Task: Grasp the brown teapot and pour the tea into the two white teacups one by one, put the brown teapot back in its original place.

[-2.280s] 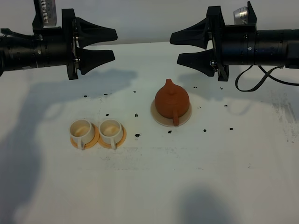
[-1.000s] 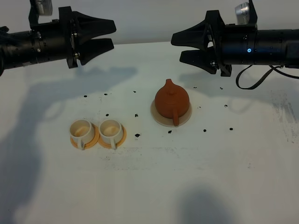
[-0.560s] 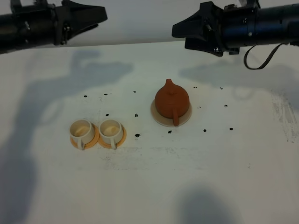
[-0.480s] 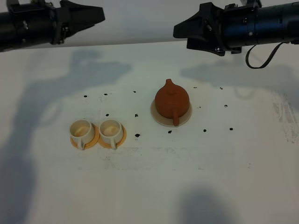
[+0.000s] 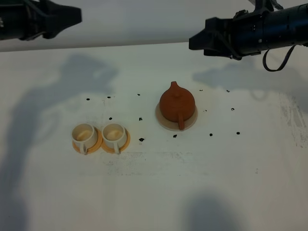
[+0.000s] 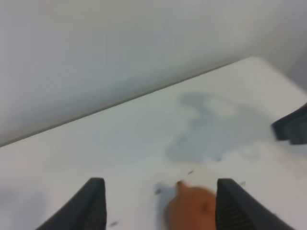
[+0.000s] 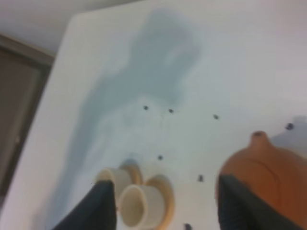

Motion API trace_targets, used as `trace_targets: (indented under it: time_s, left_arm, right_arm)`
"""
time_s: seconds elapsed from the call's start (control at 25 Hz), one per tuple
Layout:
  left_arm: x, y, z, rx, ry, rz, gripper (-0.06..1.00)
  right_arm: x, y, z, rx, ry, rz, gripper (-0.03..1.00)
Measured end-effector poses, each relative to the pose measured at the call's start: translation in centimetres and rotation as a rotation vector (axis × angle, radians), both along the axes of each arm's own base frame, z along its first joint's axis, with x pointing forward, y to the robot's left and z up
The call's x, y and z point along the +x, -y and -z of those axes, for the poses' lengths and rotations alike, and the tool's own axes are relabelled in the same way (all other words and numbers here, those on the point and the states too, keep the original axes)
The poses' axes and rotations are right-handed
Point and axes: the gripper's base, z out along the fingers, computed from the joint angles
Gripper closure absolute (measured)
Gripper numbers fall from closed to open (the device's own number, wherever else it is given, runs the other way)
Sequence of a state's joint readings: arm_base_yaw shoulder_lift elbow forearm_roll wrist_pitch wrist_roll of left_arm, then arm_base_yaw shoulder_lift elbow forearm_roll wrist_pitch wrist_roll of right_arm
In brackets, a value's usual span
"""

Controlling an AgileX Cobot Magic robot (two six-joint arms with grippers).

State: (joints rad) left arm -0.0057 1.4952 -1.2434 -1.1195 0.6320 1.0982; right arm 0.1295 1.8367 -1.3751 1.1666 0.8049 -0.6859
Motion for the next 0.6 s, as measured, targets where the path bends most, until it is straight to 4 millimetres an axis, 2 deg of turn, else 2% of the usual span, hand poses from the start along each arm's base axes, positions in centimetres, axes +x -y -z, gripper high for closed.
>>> trace_targets:
  time_s: [0.32,0.6]
  left_arm:
    - [-3.1,-1.3,-2.5,0.152,0.001,-0.103,0.45]
    - [-6.1,-2.3,-3.0,0.243,-0.069,-0.176,0.45]
  right_arm:
    - [-0.1,0.5,0.7,-0.115,0.004,-0.025,0.48]
    - [-0.5,0.3,1.4,-0.221,-0.006,-0.055,0.49]
